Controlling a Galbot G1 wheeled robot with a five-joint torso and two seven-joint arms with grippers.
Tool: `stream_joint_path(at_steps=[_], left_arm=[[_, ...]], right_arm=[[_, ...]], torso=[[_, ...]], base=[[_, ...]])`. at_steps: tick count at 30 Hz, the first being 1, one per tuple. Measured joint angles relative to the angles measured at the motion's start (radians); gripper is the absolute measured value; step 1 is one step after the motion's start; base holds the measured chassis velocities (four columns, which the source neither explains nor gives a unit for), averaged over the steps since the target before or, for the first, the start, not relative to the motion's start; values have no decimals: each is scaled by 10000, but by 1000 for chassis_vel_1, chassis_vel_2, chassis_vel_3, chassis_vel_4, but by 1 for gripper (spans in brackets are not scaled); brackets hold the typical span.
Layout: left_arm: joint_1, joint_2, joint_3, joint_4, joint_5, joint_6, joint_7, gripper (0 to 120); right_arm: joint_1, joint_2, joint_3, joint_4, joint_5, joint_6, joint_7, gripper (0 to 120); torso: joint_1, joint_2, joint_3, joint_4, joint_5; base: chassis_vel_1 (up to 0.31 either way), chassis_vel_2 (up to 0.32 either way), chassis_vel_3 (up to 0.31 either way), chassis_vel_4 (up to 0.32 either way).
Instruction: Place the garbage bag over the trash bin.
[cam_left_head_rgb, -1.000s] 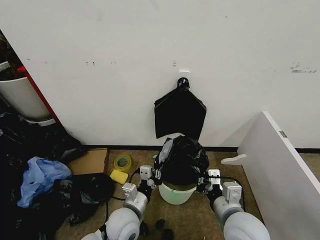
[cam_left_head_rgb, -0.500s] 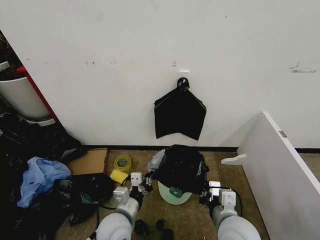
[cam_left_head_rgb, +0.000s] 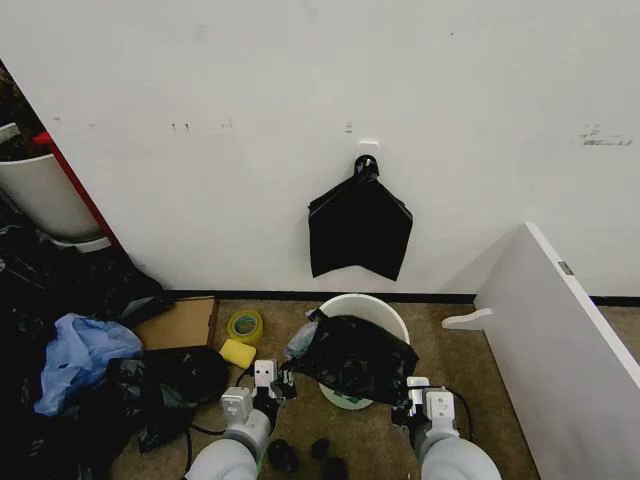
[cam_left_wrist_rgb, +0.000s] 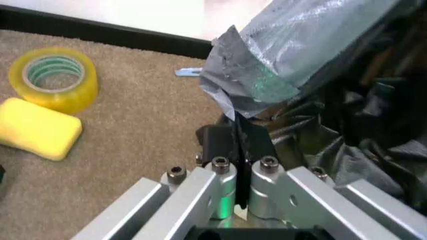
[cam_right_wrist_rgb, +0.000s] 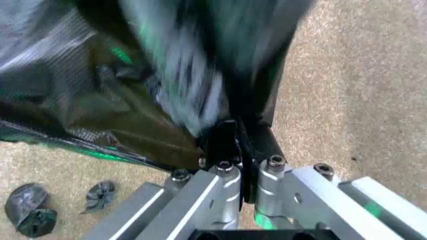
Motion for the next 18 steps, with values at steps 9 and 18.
stream_joint_path(at_steps=[9,18], left_arm=[[-673,-129,179,776,-123,227,-162,0],[-1381,-801,413,1738,256,85,-167,0]], right_arm=[[536,43,-201,-629,38,0,-63,0],[696,68,-98,-994,31,12,-392,0]], torso=[[0,0,1,0,0],[0,0,1,-1,-1]], base=[[0,0,0,0],[0,0,0,0]])
